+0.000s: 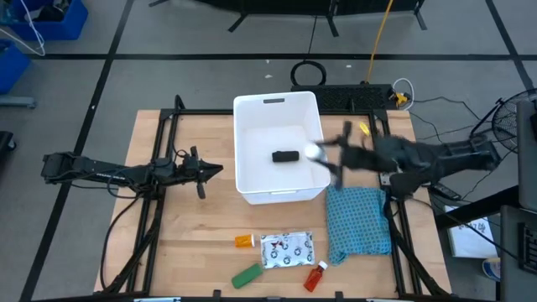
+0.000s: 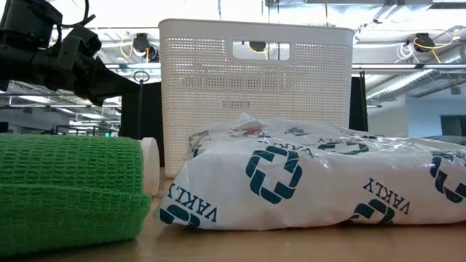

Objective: Pick & place medical supplies in basket/bin
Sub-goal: Put the white pill bottle into the white bin

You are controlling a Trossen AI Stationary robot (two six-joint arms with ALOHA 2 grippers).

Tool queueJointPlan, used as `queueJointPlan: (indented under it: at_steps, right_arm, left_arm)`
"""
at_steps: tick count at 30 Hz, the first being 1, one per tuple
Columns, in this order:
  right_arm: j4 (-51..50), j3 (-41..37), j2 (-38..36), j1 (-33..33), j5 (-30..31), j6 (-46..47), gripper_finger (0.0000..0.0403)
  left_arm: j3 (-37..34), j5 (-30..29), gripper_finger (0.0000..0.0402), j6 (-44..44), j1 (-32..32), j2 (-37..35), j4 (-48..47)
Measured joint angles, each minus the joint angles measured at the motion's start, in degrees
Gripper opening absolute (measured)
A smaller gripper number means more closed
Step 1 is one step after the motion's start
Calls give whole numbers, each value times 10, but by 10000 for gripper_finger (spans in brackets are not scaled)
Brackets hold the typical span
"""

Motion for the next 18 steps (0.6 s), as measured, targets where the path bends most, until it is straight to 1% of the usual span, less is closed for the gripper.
queueJointPlan:
  at_steps: [3, 5, 8, 10, 12, 15, 16, 18]
  right_arm:
    - [-101, 110, 90, -91, -76, -23, 156]
    - [-160, 163, 147, -142, -113, -44, 155]
    - [-221, 222, 224, -199, -115, -97, 157]
    - [-245, 242, 270, -226, -122, -151, 157]
    - [-260, 244, 308, -243, -146, -209, 156]
    - [-257, 244, 355, -249, -186, -273, 155]
    - [-260, 244, 367, -249, -191, -291, 155]
    - [-263, 244, 392, -249, -210, -312, 157]
  left_arm:
    - [0, 0, 31, 16, 0, 0, 0]
    - [0, 0, 31, 28, 0, 0, 1]
    - [0, 0, 31, 50, 0, 0, 1]
    - [0, -3, 31, 65, 0, 0, 1]
    - [0, -5, 31, 81, 0, 0, 1]
    - [0, -5, 31, 102, 0, 0, 1]
    - [0, -5, 31, 107, 0, 0, 1]
    - [0, -6, 31, 120, 0, 0, 1]
